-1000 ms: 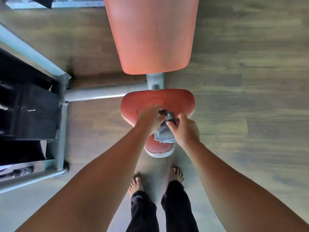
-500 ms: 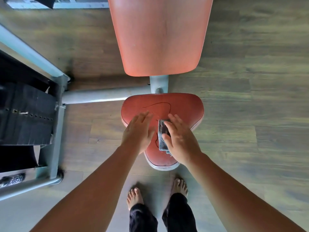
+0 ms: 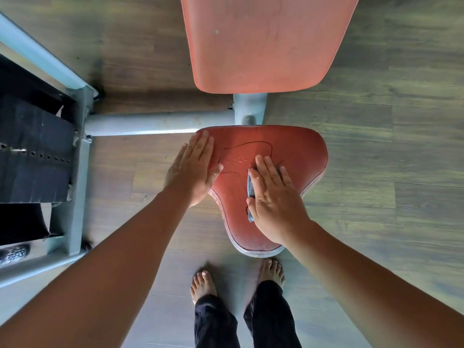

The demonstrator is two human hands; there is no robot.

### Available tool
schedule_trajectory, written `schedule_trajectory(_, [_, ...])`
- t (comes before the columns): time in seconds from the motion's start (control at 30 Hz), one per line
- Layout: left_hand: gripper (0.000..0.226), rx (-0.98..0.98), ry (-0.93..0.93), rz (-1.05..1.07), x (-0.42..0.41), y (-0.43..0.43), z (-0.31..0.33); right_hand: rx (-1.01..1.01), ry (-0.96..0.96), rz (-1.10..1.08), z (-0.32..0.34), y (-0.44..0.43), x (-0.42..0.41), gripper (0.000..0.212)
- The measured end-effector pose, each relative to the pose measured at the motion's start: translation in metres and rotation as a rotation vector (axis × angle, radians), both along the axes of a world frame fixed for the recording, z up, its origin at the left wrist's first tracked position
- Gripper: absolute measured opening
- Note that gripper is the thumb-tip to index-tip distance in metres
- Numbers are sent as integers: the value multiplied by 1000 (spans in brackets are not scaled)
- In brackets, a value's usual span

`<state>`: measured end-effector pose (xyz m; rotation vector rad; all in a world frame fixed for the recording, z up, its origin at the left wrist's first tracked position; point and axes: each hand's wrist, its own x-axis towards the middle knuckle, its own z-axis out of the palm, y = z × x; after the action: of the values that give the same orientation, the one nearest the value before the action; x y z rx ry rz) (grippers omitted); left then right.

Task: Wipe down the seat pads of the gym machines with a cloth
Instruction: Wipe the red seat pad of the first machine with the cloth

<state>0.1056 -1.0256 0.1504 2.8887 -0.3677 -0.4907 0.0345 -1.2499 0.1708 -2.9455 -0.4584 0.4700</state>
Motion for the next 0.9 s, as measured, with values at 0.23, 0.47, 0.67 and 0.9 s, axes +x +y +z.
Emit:
schedule_trajectory(0.23, [81,-38,-15,-35,4,6,-23,29,7,-56,-14,-7,60,70])
schedule_trajectory(0.47, [78,-62,-40,-36,4,5,-27,-28,44,-92,-11,0,83,70])
schedule_trajectory(0.67, [77,-72,-50,-27,4,6,-30,35,56,121,-3,-22,40,68])
schedule_trajectory(0.9, [77,-58,-56,-19,4,5,-32,-94,67,-63,-15,-5,114,66])
